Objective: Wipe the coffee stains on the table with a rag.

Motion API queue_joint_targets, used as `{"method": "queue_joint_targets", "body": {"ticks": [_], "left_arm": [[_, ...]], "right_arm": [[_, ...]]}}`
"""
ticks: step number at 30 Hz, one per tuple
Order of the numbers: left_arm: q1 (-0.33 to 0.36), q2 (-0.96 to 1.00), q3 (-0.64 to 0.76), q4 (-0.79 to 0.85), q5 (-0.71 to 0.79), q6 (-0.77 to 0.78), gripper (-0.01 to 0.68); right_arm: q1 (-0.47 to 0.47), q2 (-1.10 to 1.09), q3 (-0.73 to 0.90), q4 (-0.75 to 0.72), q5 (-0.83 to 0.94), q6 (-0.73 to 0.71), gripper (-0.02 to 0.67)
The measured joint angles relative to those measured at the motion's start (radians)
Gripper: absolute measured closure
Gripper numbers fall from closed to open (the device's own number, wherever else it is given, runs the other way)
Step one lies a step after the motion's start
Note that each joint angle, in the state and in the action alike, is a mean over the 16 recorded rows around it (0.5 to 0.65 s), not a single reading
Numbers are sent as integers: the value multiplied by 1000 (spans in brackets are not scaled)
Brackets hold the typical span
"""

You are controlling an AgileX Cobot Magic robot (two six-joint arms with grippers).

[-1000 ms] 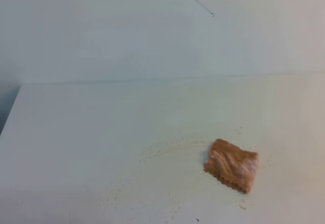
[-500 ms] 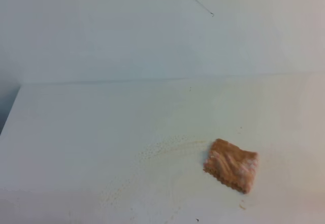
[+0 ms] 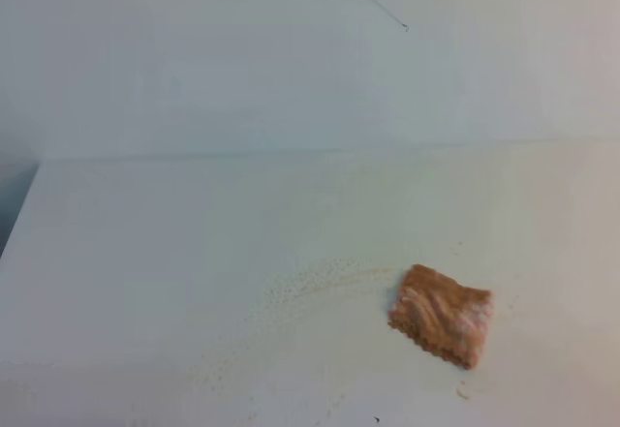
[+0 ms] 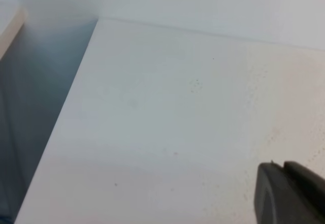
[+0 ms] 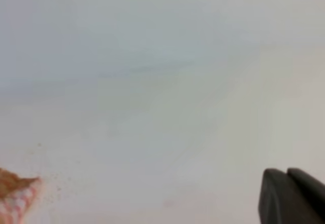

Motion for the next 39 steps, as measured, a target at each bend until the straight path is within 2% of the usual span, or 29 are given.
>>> {"method": "queue_joint_targets", "body": {"ticks": [10, 27, 39], "left_arm": [[0, 0, -8, 0, 0, 0, 674], [0, 0, -3, -1, 0, 0, 674], [0, 0, 5, 0, 0, 0, 674]], "right_arm": [[-31, -9, 46, 25, -8, -20, 651], [-33, -9, 48, 256, -19, -397, 651], [-49, -9, 48, 284, -8, -431, 651]]}}
